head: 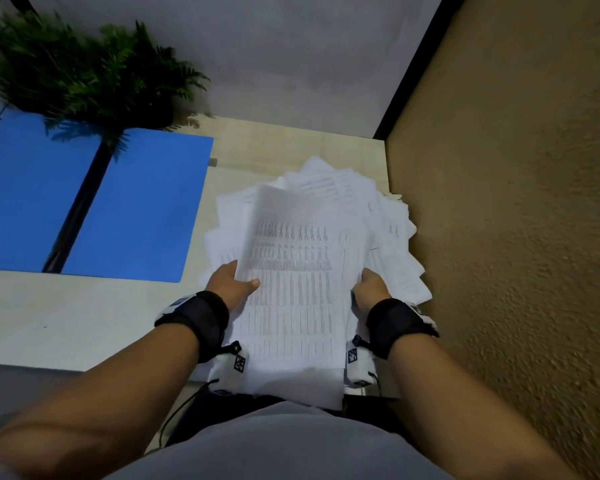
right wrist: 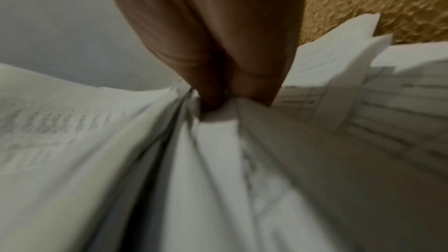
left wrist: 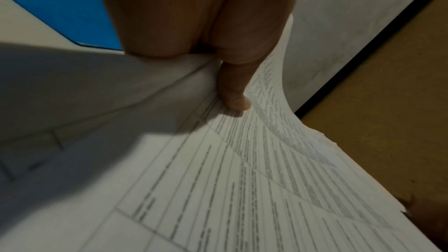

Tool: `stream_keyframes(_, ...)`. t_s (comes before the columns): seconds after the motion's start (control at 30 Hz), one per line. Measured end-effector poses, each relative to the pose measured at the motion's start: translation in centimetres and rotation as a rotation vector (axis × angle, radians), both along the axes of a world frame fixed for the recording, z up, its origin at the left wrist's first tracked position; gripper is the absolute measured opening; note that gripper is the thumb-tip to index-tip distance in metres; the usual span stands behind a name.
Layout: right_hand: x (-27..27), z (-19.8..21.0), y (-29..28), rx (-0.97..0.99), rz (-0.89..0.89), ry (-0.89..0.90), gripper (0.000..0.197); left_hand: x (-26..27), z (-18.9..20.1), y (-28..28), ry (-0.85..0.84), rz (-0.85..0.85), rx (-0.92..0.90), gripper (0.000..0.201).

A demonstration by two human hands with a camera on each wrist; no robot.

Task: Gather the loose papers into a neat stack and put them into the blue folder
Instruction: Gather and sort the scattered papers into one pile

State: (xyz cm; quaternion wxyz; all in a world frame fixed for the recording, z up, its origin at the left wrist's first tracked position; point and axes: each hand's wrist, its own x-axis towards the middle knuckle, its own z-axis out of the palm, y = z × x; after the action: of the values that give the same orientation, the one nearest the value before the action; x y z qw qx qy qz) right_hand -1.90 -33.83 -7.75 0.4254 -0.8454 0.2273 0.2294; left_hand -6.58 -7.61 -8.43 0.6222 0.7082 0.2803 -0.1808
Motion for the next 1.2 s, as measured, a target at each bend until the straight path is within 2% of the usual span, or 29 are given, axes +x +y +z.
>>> stream_keyframes(0.13,-1.1,-0.6,0.9,0.151,-0.078,0.075,0.024,-0.2,-0.5,-0.7,0.006,-0.012,-0.145,0.064)
stream_keyframes(0.23,-1.4,-0.1,1.4,0.141,-0.113,0.075,0.013,-0.5,-0.6,-0.6,-0.044,0.002,-0.034,0.085)
stream_keyframes(0.3,-0.9,0.9,1.0,0.081,-0.254,-0.037,0.01,-0.6,-1.0,0.2,-0.081,0.097,-0.004,0.087)
stream_keyframes(0.33,-0.5,1.8,0.7,0.092,-0.378,-0.101,0.01,-0.6,-1.1,0.8,-0.066,0.151,0.012,0.087)
stream_keyframes(0.4,0.7,2.6,-0.1,0.193,-0.547,-0.12,0.023,-0.7,-1.3,1.8,-0.007,0.224,0.046,0.079)
stream_keyframes(0.47,2.0,2.4,-0.2,0.38,-0.631,-0.066,0.026,-0.8,-1.5,2.4,0.057,0.224,0.156,0.071)
stream_keyframes(0.53,2.9,2.1,0.5,0.607,-0.711,-0.013,0.021,-0.8,-1.8,2.7,0.091,0.163,0.176,0.061)
stream_keyframes(0.63,2.9,1.4,2.5,0.822,-0.708,0.038,0.017,-0.8,-1.6,2.5,0.167,0.089,0.229,0.039)
stream_keyframes(0.7,3.0,1.1,3.7,0.859,-0.678,0.076,0.015,-0.6,-1.2,2.1,0.211,0.06,0.405,0.037)
stream_keyframes(0.77,3.4,1.0,4.5,0.759,-0.671,0.105,0.015,-0.6,-0.8,1.8,0.286,0.009,0.643,0.041)
stream_keyframes(0.8,3.6,1.0,4.8,0.703,-0.68,0.09,0.014,-0.6,-0.7,1.8,0.297,0.02,0.687,0.041)
stream_keyframes(0.83,3.8,1.3,4.9,0.662,-0.698,0.036,0.016,-0.6,-0.8,1.8,0.287,0.055,0.651,0.041)
stream_keyframes(0.93,4.5,3.4,4.2,0.579,-0.886,-0.136,0.039,-1.0,-1.8,2.1,0.129,0.186,0.323,0.033)
stream_keyframes(1.0,5.1,4.7,2.2,0.542,-0.987,-0.227,0.037,-1.3,-1.0,2.1,0.094,0.249,0.208,0.029)
stream_keyframes(1.1,4.7,6.4,-1.2,0.216,-0.842,-0.231,0.036,-1.4,0.8,2.6,-0.002,0.245,0.245,0.027)
stream_keyframes(1.2,4.3,6.7,-4.1,-0.144,-0.565,-0.186,0.03,-1.7,1.8,3.6,-0.076,0.231,0.252,0.03)
